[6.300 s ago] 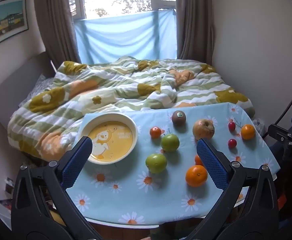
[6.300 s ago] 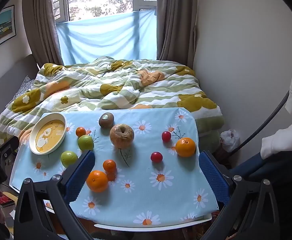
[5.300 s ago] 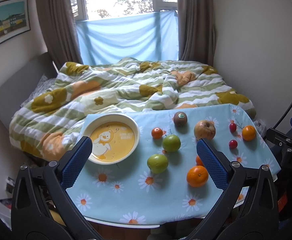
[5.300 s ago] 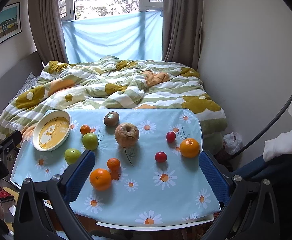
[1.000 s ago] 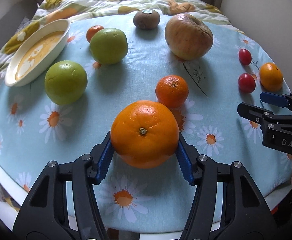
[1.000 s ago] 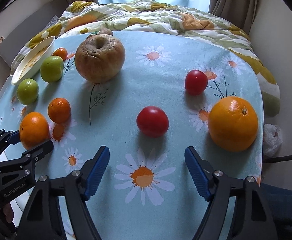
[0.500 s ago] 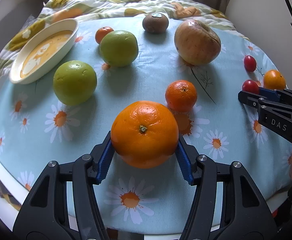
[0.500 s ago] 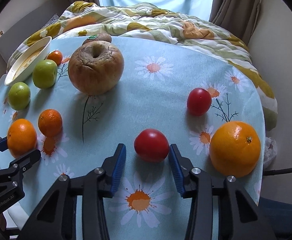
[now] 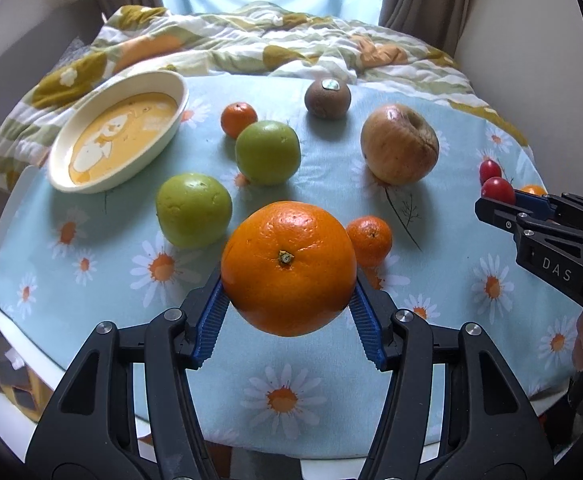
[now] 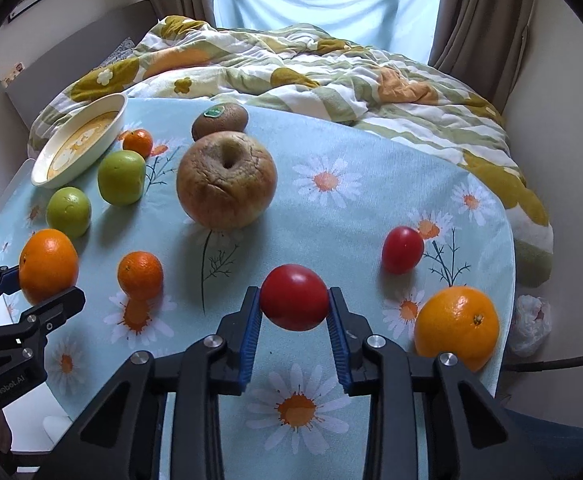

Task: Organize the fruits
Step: 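Carry the orange into the white bowl and open the left tool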

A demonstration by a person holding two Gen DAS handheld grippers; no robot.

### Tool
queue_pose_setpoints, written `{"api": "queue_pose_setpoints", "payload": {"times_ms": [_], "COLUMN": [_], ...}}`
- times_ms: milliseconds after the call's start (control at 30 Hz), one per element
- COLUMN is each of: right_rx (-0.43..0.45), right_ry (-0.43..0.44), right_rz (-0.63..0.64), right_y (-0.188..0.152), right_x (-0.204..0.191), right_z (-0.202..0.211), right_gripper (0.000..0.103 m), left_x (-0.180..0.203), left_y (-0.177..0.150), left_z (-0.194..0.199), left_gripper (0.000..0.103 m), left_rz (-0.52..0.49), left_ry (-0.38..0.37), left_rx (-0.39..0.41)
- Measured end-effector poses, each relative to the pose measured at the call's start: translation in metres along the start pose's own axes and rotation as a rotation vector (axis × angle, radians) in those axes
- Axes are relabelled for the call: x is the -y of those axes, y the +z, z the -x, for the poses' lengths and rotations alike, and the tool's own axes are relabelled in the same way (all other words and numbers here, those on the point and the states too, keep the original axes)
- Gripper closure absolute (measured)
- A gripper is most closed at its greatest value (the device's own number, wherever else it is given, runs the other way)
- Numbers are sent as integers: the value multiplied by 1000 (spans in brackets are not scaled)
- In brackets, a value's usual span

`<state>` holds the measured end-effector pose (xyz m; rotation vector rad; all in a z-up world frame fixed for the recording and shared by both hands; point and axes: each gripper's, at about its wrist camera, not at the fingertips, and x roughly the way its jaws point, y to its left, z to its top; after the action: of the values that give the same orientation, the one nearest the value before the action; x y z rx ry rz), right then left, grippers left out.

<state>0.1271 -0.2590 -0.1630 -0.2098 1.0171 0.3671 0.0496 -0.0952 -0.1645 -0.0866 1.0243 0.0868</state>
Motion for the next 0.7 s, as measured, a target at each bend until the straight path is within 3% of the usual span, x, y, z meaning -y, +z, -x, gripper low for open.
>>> {"api": "queue_pose_setpoints", "payload": {"times_ms": [300,500,700], "right_rx": [45,79,92], "right_ry": [44,60,60], "right_rz": [66,78,40], "right_y": [32,63,91], "right_x": [-27,-57,-94], "right_z": [30,39,33], "right_gripper": [73,73,73], "left_x": [-27,-65,-108], "left_y": [34,64,95], "left_z": [31,40,32], "left_gripper": [40,40,40], "left_rz": [36,26,-21], "left_ry": [-14,-22,-48], "left_rx": [84,134,132]}}
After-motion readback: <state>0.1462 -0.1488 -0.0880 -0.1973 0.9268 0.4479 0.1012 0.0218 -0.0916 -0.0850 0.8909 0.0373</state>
